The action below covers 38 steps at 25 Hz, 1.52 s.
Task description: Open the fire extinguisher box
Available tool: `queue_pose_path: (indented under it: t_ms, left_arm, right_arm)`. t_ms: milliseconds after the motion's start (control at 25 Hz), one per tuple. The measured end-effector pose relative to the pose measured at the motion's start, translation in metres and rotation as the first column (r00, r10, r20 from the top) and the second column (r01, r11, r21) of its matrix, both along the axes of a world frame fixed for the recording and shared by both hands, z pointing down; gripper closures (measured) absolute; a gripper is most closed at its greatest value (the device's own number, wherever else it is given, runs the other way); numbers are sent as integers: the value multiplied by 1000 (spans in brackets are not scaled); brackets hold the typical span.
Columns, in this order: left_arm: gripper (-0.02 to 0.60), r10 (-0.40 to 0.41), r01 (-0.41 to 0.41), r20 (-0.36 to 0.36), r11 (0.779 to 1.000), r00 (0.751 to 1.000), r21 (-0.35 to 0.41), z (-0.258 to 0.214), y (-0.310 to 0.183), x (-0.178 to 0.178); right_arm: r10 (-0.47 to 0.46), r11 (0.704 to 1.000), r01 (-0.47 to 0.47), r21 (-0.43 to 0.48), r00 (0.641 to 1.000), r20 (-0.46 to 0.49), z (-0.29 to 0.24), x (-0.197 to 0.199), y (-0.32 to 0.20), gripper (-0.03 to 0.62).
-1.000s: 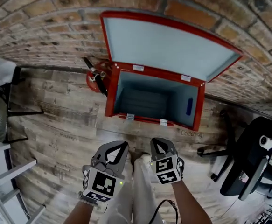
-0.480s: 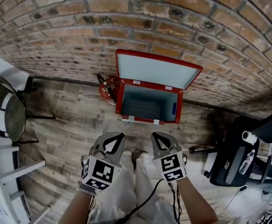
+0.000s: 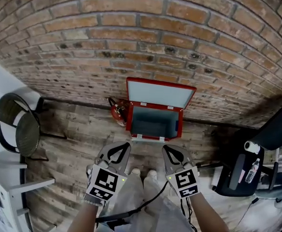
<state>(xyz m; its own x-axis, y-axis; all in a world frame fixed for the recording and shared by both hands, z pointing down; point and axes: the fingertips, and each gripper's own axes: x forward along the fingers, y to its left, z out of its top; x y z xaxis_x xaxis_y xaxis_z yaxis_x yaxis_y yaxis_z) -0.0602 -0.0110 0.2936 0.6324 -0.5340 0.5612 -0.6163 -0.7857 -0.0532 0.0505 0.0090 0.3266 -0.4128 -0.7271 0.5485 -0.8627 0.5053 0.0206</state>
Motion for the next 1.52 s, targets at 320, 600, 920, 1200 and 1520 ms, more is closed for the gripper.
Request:
queue_pose_path:
  t_ms: [320, 600, 920, 1200, 1520]
  left_arm:
    - [578, 46, -43, -30, 994, 998, 104, -70, 1, 12]
    - [578, 32, -19, -72, 984, 997, 179, -116, 8, 13]
    - [578, 32, -11, -93, 974, 995, 224, -141, 7, 21]
    - [578, 35, -2, -117, 963, 993, 268, -158, -5, 24]
    - [578, 32, 6, -131, 959, 991, 282, -163, -10, 21]
  right_arm:
    - [46, 991, -48, 122, 999, 16, -70, 13, 1, 586]
    - [79, 978, -85, 191, 996, 39, -120, 25, 11, 586]
    - [88, 954, -106, 280, 993, 74, -162, 36, 9, 586]
    - [102, 942, -122, 311, 992, 79, -178, 42, 7, 586]
    - [101, 933, -125, 338, 991, 87, -187, 39, 3, 586]
